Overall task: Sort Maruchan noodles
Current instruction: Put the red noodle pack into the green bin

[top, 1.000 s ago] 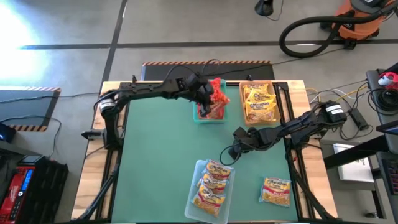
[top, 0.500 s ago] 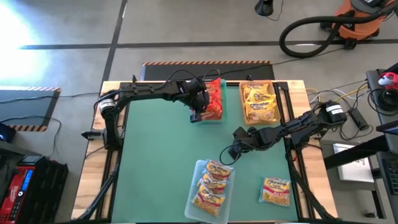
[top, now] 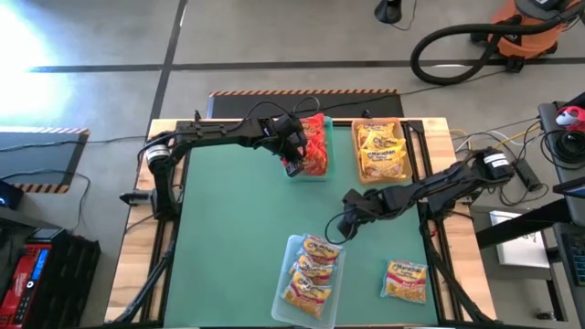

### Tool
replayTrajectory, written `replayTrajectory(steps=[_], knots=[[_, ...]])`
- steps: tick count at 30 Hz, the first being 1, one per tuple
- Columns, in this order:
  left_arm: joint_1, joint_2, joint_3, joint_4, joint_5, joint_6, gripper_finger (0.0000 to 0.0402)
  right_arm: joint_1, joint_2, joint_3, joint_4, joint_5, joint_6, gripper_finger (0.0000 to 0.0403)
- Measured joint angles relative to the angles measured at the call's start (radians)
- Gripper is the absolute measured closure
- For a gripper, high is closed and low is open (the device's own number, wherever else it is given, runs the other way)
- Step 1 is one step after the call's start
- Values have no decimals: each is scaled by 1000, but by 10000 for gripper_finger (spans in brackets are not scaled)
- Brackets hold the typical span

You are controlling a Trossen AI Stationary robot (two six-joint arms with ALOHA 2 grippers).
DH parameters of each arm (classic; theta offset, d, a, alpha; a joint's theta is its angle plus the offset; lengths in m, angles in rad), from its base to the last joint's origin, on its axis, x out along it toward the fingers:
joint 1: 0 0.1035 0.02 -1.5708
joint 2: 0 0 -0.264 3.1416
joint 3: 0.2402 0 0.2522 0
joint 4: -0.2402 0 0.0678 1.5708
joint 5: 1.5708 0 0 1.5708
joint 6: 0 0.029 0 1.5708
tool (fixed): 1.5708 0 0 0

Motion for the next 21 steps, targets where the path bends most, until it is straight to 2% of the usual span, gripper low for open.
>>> replayTrajectory(steps=[10, 14, 21], knots=[[-5, 0, 2, -43, 1, -20, 215, 0, -75, 54, -49, 5, -25, 264], [-4, 0, 29, -47, 1, -5, 196, 0, -114, 110, -139, -6, 0, 264], [-4, -3, 77, -85, 1, 12, 189, 26, -154, 208, -297, -156, 131, 264]])
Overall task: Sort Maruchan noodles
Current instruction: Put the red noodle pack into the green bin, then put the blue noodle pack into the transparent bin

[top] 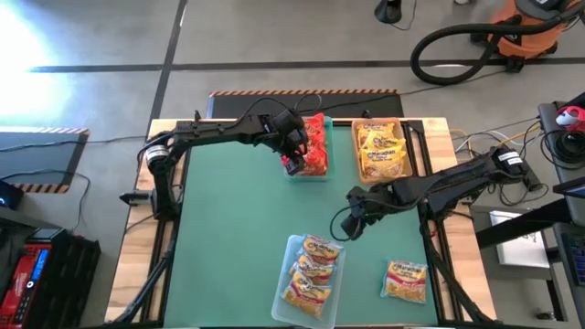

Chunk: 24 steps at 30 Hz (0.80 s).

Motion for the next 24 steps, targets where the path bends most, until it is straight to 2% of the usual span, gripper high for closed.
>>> replayTrajectory(steps=[3, 6, 8, 10, 13, 18, 24], knots=[[0, -1, 4, -10, -21, 22, 189, 37, -2, 12, -9, -109, 71, 264], [0, -1, 4, -9, -128, 58, 189, 92, -1, 20, -9, -210, 147, 264], [0, -1, 4, 1, -220, 68, 189, 135, -1, 21, -8, -228, 217, 264], [0, -1, 4, 12, -259, 68, 189, 187, -1, 21, -8, -236, 288, 264], [1, -3, 4, 42, -224, 56, 189, 270, -1, 21, -7, -246, 379, 264], [0, -6, 4, 57, -31, -23, 189, 404, -1, 20, -6, -279, 541, 264], [-2, -9, 4, 76, -23, -126, 189, 538, 1, 20, -6, -279, 688, 264]])
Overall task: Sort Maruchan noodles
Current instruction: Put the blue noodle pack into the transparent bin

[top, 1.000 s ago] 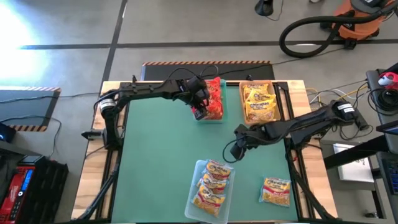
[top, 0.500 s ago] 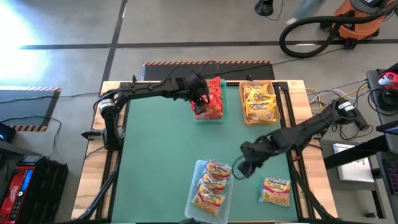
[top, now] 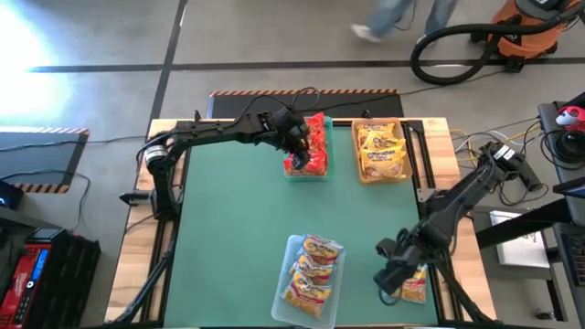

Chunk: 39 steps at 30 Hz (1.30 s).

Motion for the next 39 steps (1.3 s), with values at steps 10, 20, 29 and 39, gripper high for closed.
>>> replayTrajectory(steps=[10, 20, 29, 39], knots=[[-58, -39, 0, 153, 223, -209, 189, 150, 94, 0, 0, -1, 67, 264], [-180, -101, 1, 166, 223, -280, 189, 219, 239, -1, 0, -37, 61, 264], [-292, -157, 1, 123, 141, -305, 189, 222, 364, 3, 2, -57, -42, 264], [-333, -162, 1, -21, 55, -336, 189, 160, 449, 4, -22, -65, -224, 264]])
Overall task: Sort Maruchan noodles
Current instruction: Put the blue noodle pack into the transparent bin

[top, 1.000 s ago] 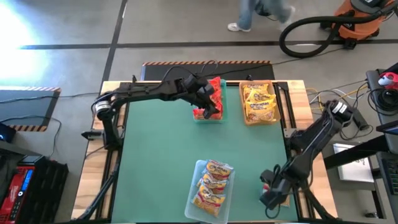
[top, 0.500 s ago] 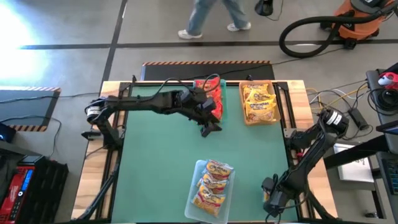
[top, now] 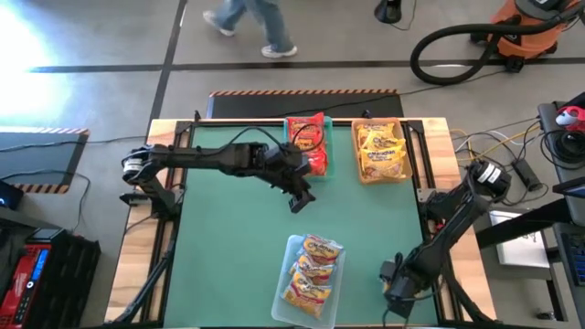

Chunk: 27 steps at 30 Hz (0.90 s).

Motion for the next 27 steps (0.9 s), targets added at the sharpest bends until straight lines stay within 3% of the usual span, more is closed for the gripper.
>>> replayTrajectory(steps=[6, 21, 27], knots=[[-13, 0, 0, -83, -44, -6, 189, -93, -15, 0, 2, 107, -123, 264], [-16, 0, -2, -97, -83, -3, 189, -450, -85, -6, 30, 672, -386, 264], [-15, 9, -10, -98, -113, 5, 189, -588, -92, -8, 135, 701, -523, 264]])
